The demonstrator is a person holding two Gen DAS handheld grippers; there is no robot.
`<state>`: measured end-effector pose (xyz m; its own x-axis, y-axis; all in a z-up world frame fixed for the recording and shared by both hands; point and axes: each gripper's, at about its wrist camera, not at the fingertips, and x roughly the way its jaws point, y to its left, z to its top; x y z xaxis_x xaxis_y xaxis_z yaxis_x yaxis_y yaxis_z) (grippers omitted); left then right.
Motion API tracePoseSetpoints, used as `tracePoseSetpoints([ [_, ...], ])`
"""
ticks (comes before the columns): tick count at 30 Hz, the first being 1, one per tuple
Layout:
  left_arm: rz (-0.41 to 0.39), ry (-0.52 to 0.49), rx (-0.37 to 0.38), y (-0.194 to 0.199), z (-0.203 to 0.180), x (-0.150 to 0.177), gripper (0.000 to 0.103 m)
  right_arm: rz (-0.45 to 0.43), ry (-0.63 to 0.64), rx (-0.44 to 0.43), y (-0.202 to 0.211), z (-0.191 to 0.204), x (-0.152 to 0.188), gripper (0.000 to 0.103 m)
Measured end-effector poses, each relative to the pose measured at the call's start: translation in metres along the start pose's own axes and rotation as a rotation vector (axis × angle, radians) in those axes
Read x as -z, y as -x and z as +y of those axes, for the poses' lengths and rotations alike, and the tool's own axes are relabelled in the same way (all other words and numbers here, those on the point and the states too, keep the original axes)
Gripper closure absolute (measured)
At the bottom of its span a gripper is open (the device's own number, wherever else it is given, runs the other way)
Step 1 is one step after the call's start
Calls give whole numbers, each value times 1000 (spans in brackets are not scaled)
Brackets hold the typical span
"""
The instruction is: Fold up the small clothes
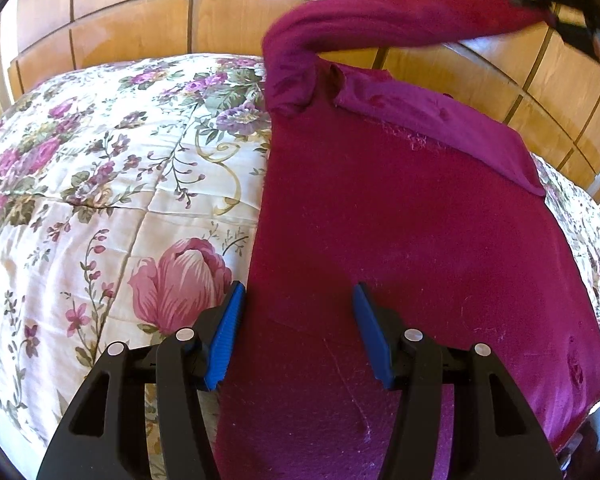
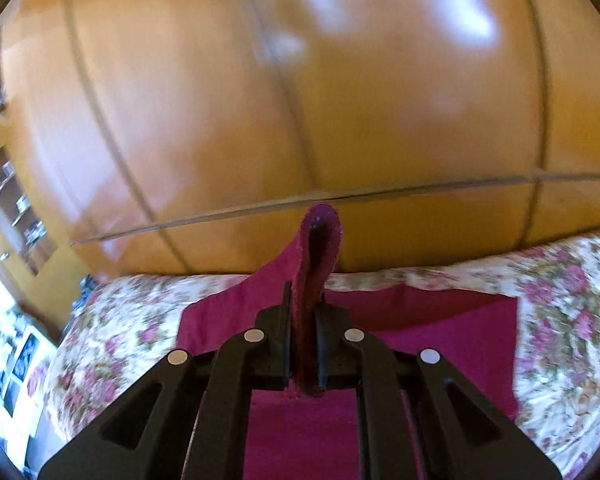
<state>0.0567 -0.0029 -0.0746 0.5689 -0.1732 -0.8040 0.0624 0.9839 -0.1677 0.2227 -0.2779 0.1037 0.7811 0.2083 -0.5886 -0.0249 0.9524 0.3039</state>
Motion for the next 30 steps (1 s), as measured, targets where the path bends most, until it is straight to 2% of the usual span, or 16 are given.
tracePoseSetpoints([
  [3,5,-18,-8,0,-1,1,48,37,-77,72,-13,-48,5,95],
  [7,28,-27,-14,0,-1,1,48,129,-207,155,-39,-111,30,95],
  [10,54,-4,4,4,1,-7,48,187,-303,184,-52,-154,53,92],
  [11,47,5,10,8,2,-14,48,194,-333,191,-56,-164,58,86],
  [15,-26,7,38,21,0,-46,48,163,-389,203,-45,-191,73,46],
  [18,-100,-35,28,21,-10,-78,48,102,-317,241,-18,-184,67,42],
  [20,-138,-41,35,15,-16,-101,48,69,-246,235,-6,-170,64,40],
  [22,-176,-51,56,2,-25,-126,48,58,-137,210,-2,-146,65,39],
  [24,-181,-70,49,-15,-34,-145,48,74,-43,194,-8,-125,71,39],
  [27,-161,-93,28,-49,-48,-166,48,131,37,197,-36,-106,89,39],
  [28,-135,-97,12,-63,-49,-171,48,177,33,209,-52,-106,98,39],
  [30,-34,-89,-47,-102,-46,-173,48,276,18,256,-79,-113,115,36],
])
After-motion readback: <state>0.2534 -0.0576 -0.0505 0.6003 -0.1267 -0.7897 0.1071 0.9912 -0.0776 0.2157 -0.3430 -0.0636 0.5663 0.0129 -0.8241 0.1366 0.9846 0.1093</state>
